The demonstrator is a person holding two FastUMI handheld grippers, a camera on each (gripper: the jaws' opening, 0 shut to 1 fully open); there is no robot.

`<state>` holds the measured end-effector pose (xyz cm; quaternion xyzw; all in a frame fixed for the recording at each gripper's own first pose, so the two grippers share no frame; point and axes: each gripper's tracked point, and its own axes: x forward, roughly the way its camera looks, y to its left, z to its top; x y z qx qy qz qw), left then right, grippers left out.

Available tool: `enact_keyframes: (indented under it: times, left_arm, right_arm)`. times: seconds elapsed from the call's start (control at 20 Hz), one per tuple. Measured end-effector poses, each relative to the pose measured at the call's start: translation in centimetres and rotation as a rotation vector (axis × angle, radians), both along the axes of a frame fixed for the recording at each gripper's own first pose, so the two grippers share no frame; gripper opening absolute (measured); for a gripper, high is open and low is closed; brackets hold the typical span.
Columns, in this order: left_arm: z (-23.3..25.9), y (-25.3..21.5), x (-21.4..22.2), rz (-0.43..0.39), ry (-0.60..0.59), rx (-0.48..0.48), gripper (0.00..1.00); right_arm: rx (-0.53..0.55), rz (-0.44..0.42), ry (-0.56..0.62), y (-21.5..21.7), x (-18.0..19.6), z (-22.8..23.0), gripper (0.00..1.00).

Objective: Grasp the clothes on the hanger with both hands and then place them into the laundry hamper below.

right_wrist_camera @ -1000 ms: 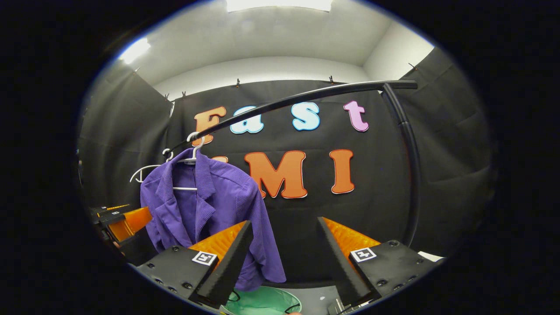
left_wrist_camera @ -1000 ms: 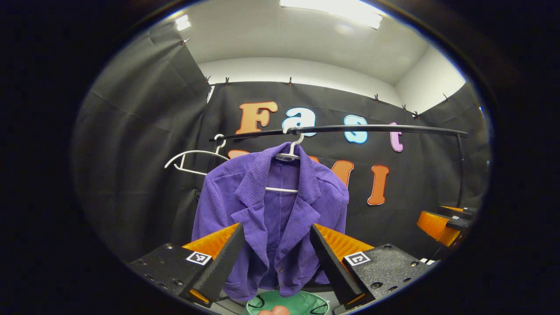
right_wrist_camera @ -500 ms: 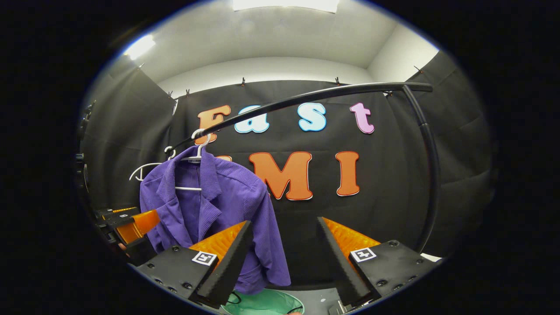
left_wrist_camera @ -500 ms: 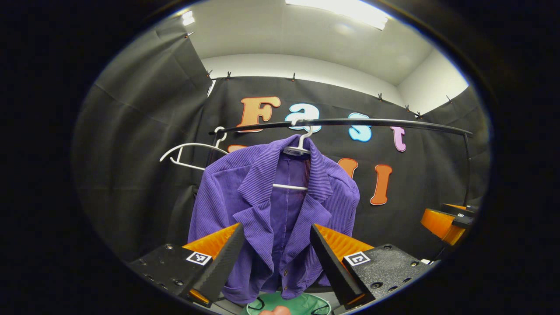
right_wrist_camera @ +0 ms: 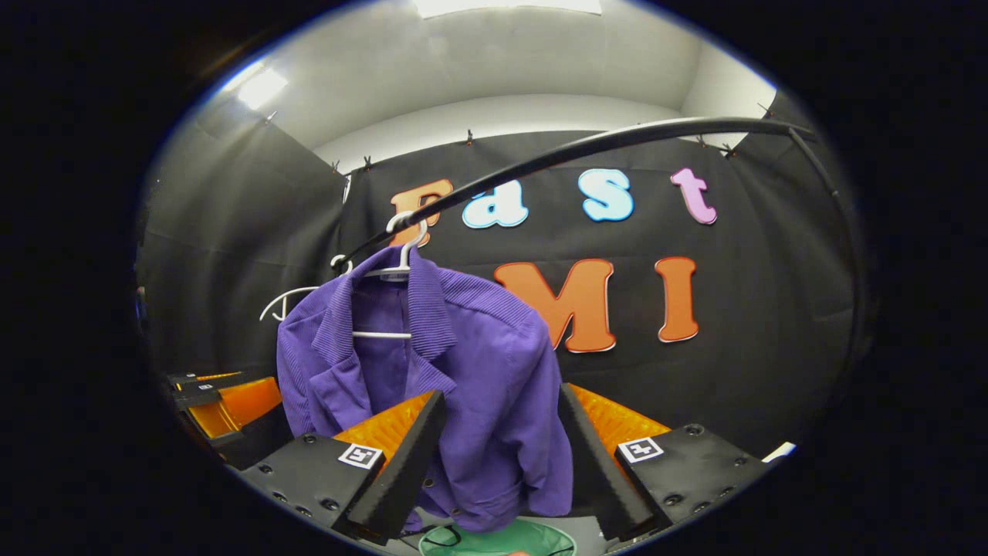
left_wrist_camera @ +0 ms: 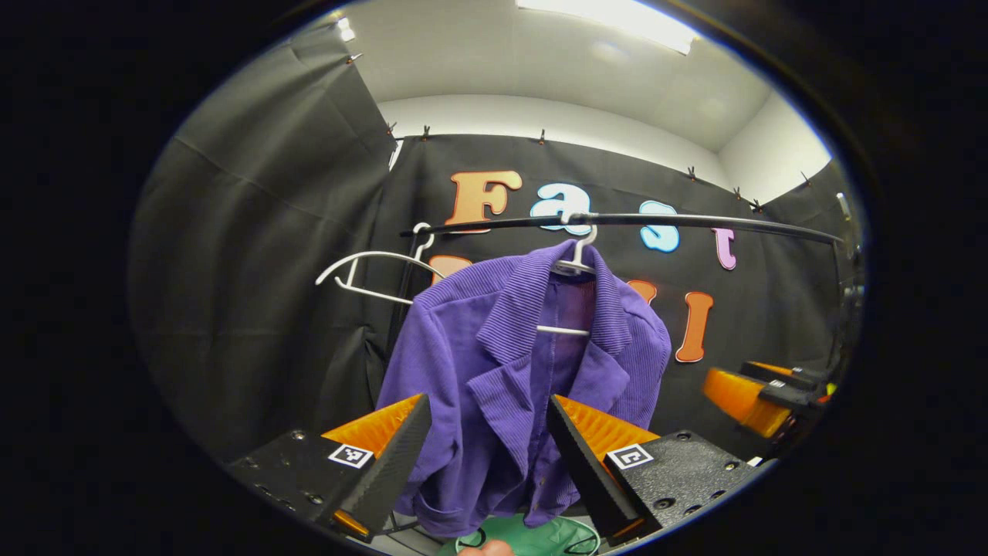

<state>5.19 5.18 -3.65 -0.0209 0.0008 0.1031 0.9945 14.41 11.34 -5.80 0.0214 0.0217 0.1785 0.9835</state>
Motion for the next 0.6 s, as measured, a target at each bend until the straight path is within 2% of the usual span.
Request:
enact_keyframes:
  times: [0.1, 0.25, 0.45, 0.55, 0.6]
  left_arm:
    - [0.0, 1.2, -0.5, 0.004, 0.001, 0.005, 0.92]
    - [-0.7, 3.2, -1.3, 0.013, 0.026, 0.008, 0.92]
    - [-1.5, 5.2, -2.5, -0.009, 0.055, 0.004, 0.92]
    - [-1.3, 6.0, -2.8, -0.033, 0.053, 0.020, 0.95]
    - [-1.1, 6.1, -3.0, -0.047, 0.051, 0.026, 0.95]
  right_arm:
    - [0.014, 0.038, 0.041, 2.9, 1.1, -1.7, 0.95]
    - [0.040, 0.034, 0.116, 6.9, 2.4, -4.2, 0.96]
    - [-0.009, -0.105, 0.146, 9.3, 5.6, -7.5, 0.96]
    - [-0.053, -0.175, 0.150, 9.7, 7.4, -9.2, 0.96]
    - [-0.063, -0.216, 0.154, 9.5, 8.0, -9.8, 0.89]
